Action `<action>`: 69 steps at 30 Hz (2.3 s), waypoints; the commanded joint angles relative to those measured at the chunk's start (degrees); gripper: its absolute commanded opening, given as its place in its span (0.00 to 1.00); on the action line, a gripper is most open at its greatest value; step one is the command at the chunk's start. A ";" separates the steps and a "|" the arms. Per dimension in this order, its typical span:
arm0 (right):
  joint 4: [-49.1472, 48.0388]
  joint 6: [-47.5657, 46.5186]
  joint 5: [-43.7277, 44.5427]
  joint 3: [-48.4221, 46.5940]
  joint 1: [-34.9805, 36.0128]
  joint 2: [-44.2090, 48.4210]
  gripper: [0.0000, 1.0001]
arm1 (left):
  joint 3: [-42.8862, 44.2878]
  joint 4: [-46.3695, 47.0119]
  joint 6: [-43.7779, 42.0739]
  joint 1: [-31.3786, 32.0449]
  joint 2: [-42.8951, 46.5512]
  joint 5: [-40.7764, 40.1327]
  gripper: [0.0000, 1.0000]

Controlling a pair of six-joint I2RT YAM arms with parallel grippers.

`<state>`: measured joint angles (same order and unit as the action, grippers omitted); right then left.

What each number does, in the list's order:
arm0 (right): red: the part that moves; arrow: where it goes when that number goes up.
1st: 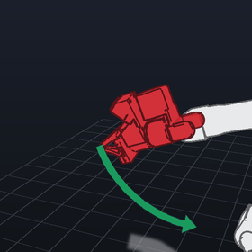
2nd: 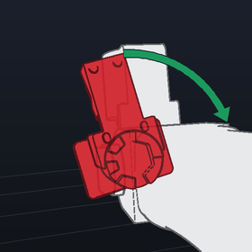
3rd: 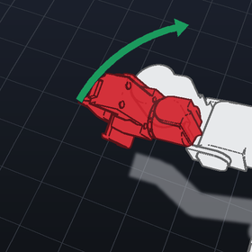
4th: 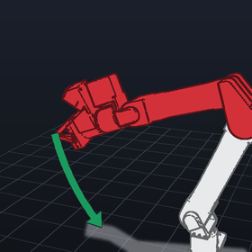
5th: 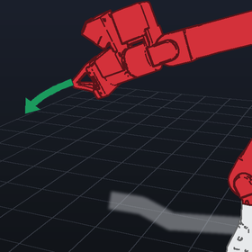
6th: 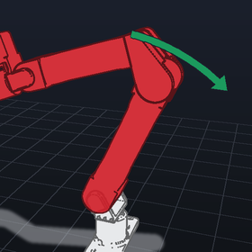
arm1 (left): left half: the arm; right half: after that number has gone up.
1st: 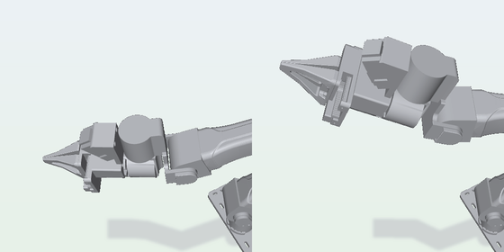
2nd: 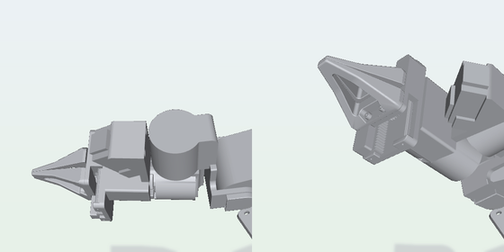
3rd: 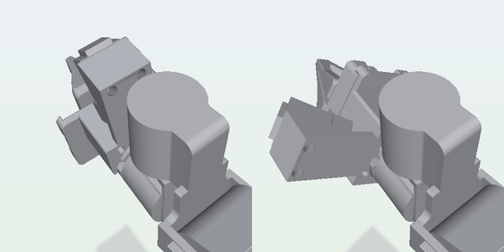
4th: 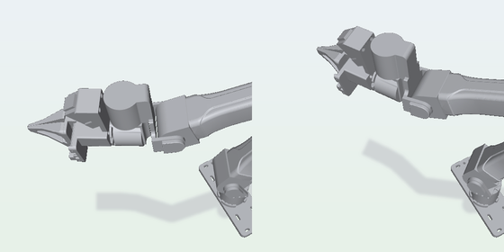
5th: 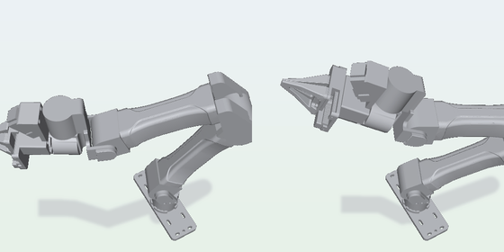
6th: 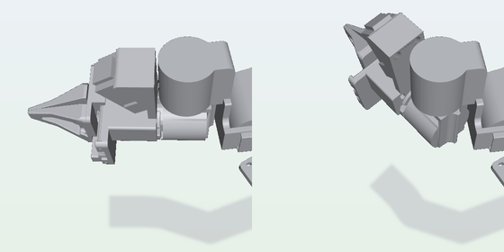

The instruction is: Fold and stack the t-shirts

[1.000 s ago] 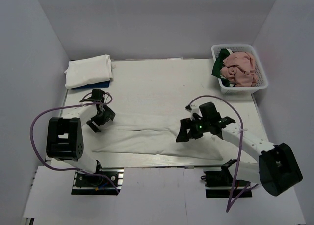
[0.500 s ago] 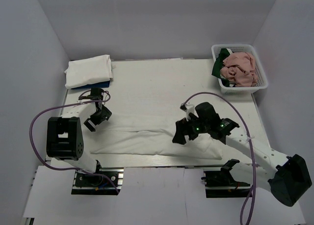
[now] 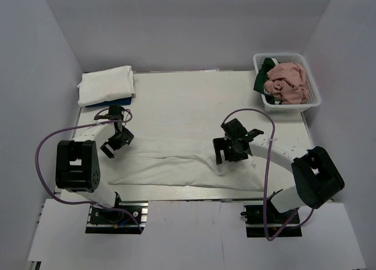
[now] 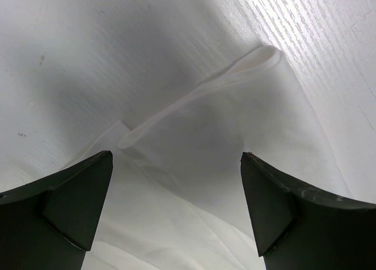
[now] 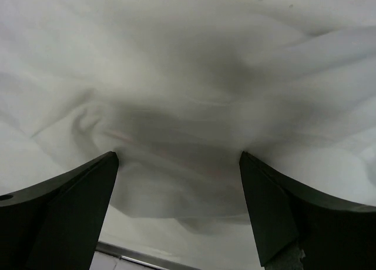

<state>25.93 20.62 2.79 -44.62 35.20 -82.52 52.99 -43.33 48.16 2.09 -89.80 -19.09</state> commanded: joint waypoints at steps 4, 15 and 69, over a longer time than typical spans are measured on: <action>7.63 -5.50 -17.36 -1.79 0.57 3.15 0.90 | 2.12 1.05 0.62 -0.24 1.12 -0.68 1.00; 14.93 -14.90 -40.62 -4.84 1.62 6.32 0.90 | 4.49 1.06 0.09 -0.24 -1.87 -1.21 1.00; -0.35 -3.57 10.66 -19.45 19.47 -8.13 0.90 | 4.66 1.42 -3.07 -0.24 1.21 1.43 1.00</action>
<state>24.40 16.40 13.15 -62.92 54.85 -95.68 56.60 -41.78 45.47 2.09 -91.85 -18.06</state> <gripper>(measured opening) 0.901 0.995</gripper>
